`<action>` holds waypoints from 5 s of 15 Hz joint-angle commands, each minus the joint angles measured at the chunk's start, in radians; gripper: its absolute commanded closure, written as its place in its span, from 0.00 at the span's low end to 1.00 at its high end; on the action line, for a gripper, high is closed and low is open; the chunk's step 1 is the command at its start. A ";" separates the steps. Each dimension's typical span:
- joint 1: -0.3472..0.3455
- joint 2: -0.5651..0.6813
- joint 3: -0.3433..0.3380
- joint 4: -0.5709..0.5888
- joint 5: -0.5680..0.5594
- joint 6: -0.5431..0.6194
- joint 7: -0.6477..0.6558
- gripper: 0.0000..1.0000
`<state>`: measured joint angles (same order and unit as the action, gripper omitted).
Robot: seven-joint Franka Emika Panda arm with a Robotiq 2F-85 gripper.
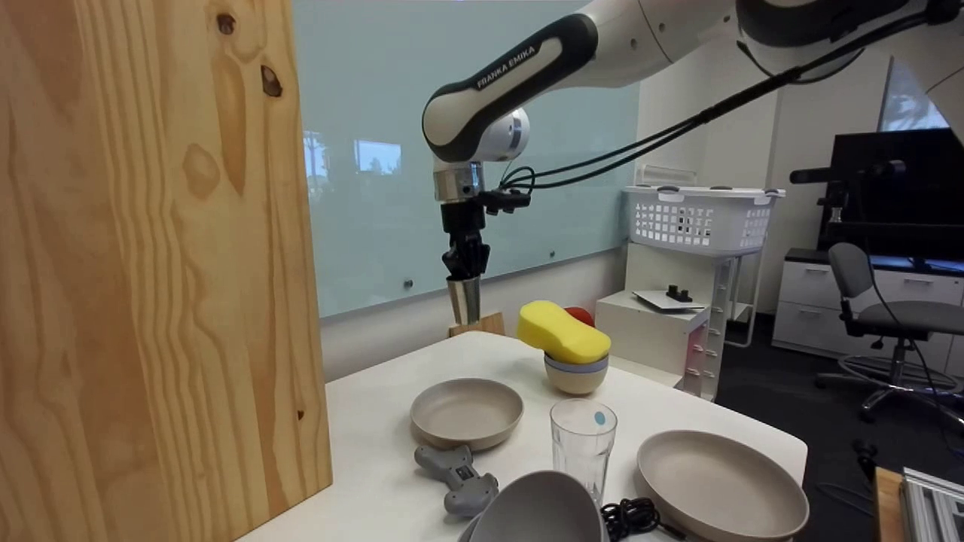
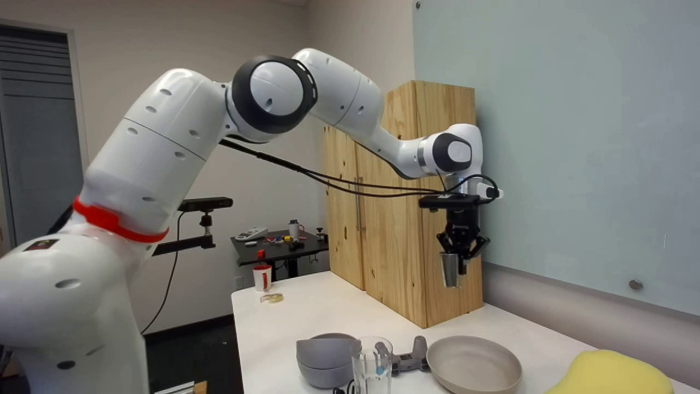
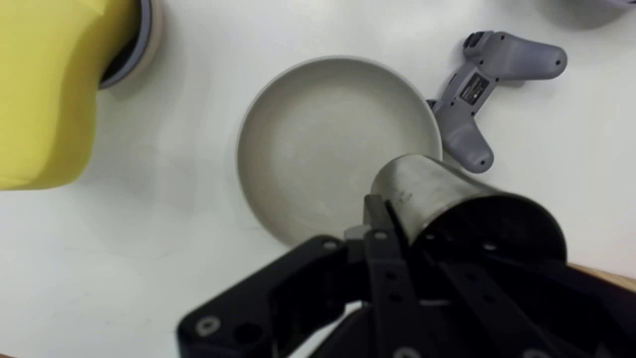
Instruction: Put the silver cup in the glass cup
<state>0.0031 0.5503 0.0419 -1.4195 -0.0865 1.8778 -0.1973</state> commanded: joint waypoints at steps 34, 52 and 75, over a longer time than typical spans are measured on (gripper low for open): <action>0.039 -0.730 -0.029 -1.023 0.010 0.155 0.018 0.99; -0.004 -0.624 -0.076 -1.095 -0.010 0.482 -0.065 0.99; 0.023 -0.504 -0.012 -1.054 -0.014 0.591 -0.039 0.99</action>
<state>0.0208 0.0011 0.0264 -2.4937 -0.1056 2.4495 -0.2306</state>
